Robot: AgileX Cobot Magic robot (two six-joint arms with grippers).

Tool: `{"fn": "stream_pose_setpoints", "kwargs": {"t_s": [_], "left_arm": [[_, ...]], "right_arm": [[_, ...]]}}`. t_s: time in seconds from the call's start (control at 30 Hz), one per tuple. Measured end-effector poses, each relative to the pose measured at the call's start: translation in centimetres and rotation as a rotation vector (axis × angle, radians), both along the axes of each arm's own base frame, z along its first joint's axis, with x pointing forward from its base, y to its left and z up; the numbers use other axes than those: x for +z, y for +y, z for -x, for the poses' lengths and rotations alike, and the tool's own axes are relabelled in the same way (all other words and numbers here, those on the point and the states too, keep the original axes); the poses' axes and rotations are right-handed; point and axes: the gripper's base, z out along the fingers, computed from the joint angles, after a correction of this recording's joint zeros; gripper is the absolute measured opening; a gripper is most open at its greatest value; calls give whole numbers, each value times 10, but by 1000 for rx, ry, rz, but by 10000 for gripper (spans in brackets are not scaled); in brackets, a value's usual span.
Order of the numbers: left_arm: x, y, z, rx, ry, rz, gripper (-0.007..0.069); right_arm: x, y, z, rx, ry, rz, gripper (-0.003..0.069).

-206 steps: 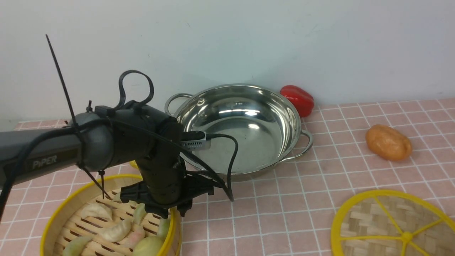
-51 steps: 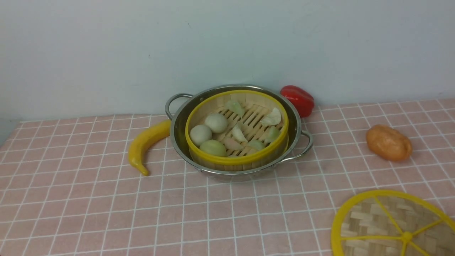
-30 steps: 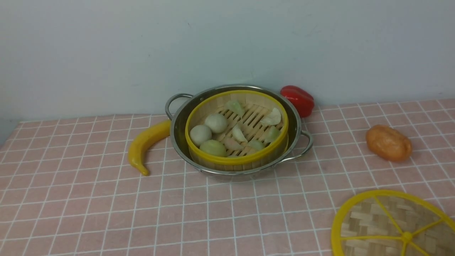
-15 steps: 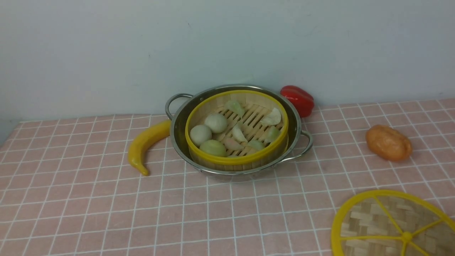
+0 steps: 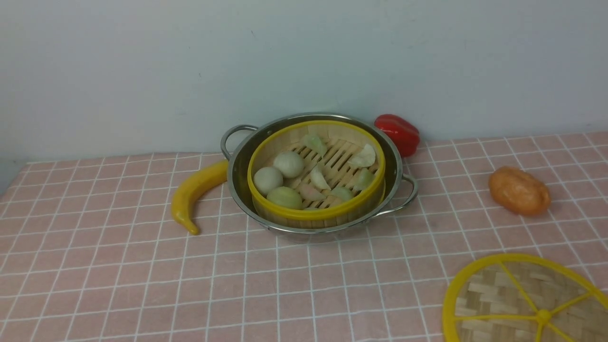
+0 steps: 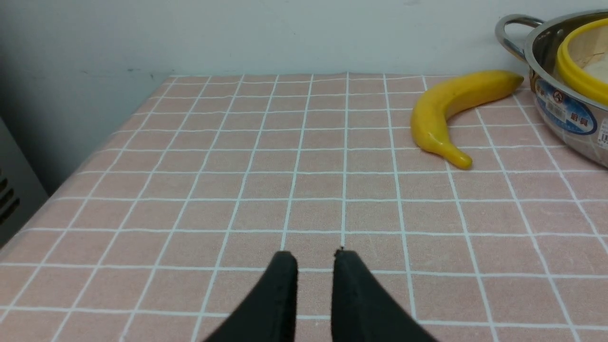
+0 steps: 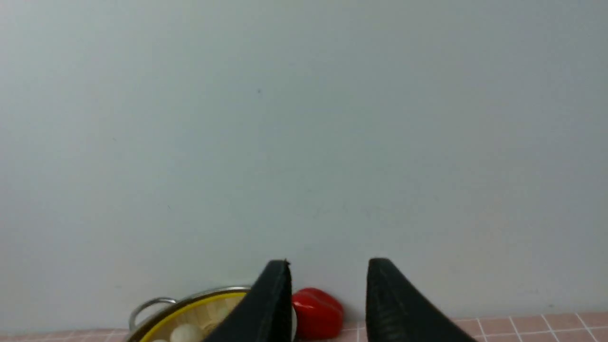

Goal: Place the steamer in the pot on the pink tablecloth, and put the lid on the steamer.
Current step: 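Move the gripper down to the bamboo steamer lid and grasp its center knob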

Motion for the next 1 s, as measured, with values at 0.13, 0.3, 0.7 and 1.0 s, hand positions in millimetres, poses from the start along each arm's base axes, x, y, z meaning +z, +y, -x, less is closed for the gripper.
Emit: {"fn": "stream_pose_setpoints", "kwargs": {"t_s": [0.13,0.3,0.7,1.0], "left_arm": [[0,0,0,0,-1,0,125],[0,0,0,0,-2,0,131],[0,0,0,0,-2,0,149],[0,0,0,0,-2,0,162]], "right_arm": [[4,11,17,133,95,-51,243],[-11,18,15,215,337,51,243],[-23,27,-133,283,938,184,243],[-103,34,-238,383,1408,309,243]]}}
